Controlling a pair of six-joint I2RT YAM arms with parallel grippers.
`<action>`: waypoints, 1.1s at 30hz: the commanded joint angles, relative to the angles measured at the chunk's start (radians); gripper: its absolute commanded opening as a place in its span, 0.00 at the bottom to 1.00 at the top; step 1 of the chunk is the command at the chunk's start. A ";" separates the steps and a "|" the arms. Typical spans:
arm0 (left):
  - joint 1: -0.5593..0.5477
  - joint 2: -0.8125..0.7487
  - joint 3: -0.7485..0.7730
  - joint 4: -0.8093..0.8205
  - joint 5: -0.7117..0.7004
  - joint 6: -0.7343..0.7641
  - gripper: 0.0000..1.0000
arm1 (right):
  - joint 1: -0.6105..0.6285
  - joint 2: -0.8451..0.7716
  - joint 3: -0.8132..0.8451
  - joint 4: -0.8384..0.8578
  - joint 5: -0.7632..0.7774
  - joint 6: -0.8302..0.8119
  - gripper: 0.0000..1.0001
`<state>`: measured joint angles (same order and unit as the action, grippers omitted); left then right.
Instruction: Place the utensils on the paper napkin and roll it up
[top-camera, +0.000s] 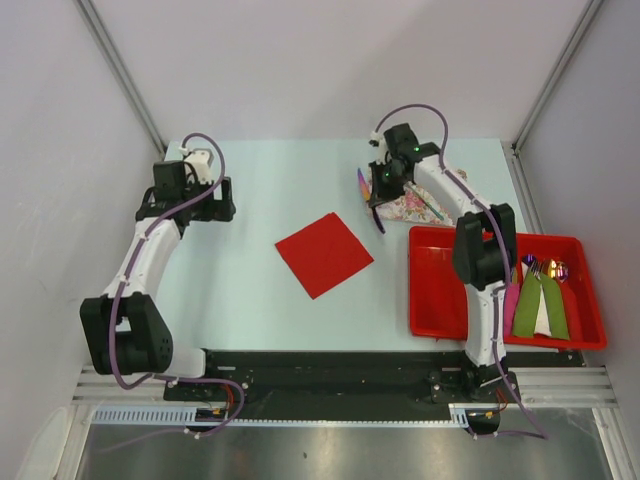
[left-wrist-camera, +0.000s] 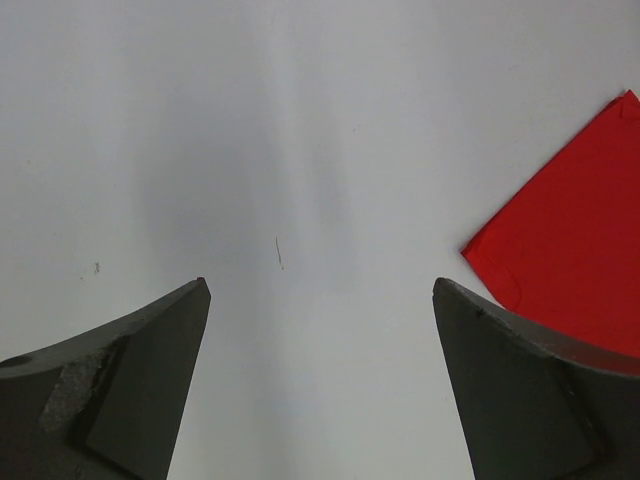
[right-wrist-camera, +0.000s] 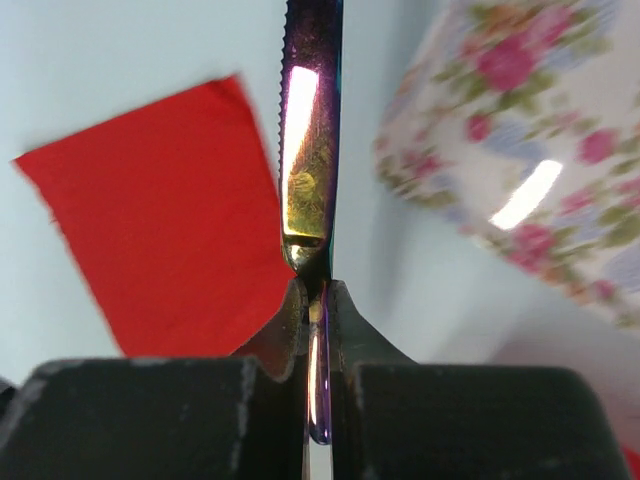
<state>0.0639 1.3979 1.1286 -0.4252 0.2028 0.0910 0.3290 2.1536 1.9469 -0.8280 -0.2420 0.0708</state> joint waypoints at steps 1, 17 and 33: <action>0.007 0.006 0.046 -0.017 0.035 0.027 1.00 | 0.099 -0.151 -0.133 0.142 0.019 0.237 0.00; 0.030 -0.114 -0.136 0.088 0.041 -0.085 1.00 | 0.289 -0.095 -0.230 0.302 0.230 0.527 0.00; 0.074 -0.099 -0.158 0.123 0.049 -0.134 1.00 | 0.329 0.005 -0.178 0.270 0.339 0.715 0.00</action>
<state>0.1215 1.3018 0.9764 -0.3401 0.2249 -0.0208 0.6350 2.1563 1.7119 -0.5713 0.0425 0.7269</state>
